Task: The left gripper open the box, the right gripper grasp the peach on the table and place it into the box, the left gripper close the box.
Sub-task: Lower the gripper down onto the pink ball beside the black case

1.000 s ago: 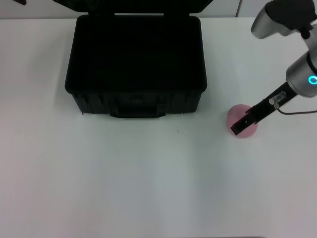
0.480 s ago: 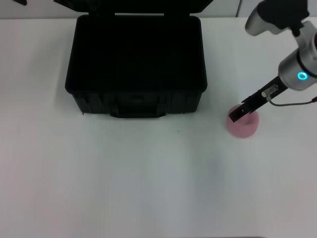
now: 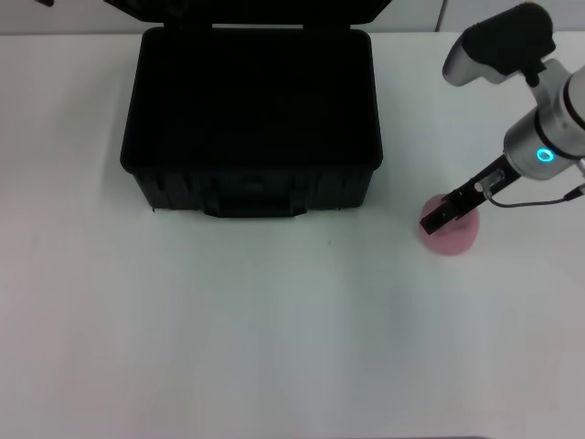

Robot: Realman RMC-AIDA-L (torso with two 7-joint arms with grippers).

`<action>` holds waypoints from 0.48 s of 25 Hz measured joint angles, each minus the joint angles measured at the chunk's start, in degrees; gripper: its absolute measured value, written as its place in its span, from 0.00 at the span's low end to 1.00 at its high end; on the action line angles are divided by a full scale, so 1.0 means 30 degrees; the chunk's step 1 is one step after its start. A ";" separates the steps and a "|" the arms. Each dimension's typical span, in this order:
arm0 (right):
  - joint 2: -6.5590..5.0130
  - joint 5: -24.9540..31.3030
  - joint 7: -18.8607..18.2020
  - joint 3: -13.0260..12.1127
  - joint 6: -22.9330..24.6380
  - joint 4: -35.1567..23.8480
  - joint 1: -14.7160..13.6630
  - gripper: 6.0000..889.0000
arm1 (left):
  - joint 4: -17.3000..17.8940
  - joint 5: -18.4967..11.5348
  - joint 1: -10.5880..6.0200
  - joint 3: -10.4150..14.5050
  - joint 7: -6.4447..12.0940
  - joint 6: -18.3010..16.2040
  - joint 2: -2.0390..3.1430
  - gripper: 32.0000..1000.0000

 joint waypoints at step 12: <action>0.0029 -0.0436 -0.0107 -0.0029 0.0610 0.0782 0.0064 0.95 | 0.0000 -0.0003 -0.0058 0.0077 0.0001 -0.0027 -0.0042 0.36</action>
